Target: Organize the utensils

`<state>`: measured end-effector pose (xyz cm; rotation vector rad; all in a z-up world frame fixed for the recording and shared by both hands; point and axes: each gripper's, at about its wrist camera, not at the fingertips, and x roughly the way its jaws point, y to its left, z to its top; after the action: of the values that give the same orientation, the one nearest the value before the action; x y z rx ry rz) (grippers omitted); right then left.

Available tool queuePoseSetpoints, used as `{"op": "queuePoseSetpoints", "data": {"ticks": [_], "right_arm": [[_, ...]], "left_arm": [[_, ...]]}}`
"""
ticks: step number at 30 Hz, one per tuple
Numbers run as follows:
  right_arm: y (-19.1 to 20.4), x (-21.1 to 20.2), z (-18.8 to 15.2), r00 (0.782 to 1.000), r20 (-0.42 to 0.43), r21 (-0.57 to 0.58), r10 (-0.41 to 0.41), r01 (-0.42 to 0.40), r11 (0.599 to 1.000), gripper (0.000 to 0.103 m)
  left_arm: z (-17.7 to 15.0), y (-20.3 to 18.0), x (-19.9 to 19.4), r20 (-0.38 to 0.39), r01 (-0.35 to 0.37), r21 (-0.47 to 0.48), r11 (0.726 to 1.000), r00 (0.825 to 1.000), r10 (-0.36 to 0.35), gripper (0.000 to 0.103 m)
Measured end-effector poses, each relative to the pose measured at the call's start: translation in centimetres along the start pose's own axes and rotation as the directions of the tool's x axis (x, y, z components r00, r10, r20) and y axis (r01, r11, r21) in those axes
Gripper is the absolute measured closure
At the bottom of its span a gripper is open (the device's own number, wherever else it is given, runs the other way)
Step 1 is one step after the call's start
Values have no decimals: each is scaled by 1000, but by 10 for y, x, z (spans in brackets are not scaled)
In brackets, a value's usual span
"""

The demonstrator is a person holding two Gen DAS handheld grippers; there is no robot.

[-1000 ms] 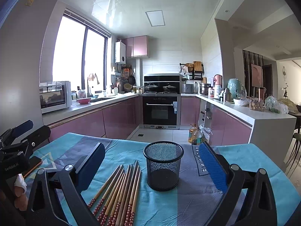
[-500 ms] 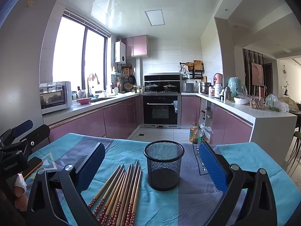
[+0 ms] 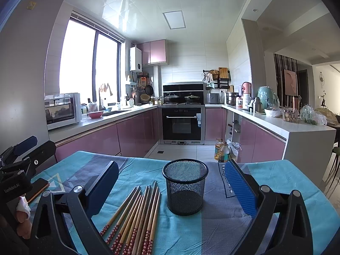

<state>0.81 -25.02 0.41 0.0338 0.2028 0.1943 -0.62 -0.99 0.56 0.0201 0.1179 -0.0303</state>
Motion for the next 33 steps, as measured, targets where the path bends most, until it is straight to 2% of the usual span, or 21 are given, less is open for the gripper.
{"op": "queuePoseSetpoints", "data": {"ticks": [33], "right_arm": [[-2, 1, -1, 1000, -5, 13, 1, -1, 1000, 7]], "left_arm": [[2, -3, 1, -4, 5, -2, 1000, 1000, -5, 6]]}}
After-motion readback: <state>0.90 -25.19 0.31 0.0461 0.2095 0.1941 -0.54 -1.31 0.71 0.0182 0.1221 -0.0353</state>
